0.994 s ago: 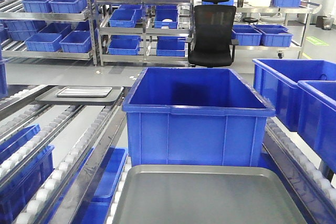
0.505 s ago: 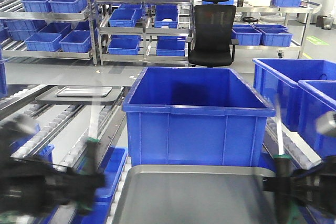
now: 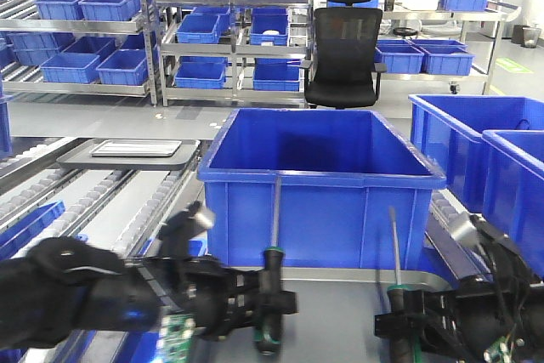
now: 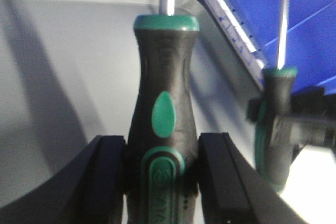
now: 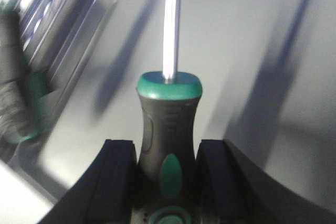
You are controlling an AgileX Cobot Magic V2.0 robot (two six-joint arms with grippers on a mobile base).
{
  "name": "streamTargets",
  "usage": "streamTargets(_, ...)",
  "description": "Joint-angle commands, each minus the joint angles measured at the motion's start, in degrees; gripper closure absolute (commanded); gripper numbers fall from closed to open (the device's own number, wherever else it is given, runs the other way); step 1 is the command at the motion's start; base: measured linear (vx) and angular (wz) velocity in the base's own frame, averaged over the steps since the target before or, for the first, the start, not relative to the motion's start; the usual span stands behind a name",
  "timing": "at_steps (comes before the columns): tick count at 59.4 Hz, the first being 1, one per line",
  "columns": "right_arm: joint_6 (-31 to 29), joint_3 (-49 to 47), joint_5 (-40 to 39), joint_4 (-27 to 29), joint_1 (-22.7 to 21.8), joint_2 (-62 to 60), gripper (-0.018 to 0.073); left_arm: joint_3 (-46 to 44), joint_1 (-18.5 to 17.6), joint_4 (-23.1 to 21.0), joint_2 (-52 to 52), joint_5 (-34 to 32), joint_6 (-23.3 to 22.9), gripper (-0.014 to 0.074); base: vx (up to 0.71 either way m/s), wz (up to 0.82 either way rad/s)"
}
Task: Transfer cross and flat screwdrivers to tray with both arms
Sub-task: 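Lower both held screwdrivers toward the grey metal tray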
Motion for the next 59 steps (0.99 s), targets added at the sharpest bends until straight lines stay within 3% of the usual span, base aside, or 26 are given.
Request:
streamTargets(1,-0.8,-3.6,2.1,3.3,0.0,-0.9,0.0567,-3.4,-1.3,-3.1,-0.7,0.2,-1.8,0.0594,0.0,0.0)
streamTargets(22,0.4,-5.1,1.6,-0.5,-0.1,0.0,0.056,-4.9,-1.5,-2.8,1.2,-2.5,-5.3,0.0573,0.0,0.0)
streamTargets(34,0.4,-5.1,0.9,-0.5,-0.1,0.0,0.0554,-4.9,-1.5,-2.7,1.2,3.0,-6.8,0.055,0.0,0.0)
streamTargets(48,0.4,-5.1,0.9,-0.5,-0.1,0.0,0.0544,-4.9,-1.5,-2.5,1.2,5.9,-12.7,0.0542,0.0,0.0)
streamTargets(59,0.4,-5.1,1.2,-0.5,-0.1,0.0,0.0533,-4.9,-1.5,1.2,1.2,8.2,-14.4,0.0535,0.0,0.0)
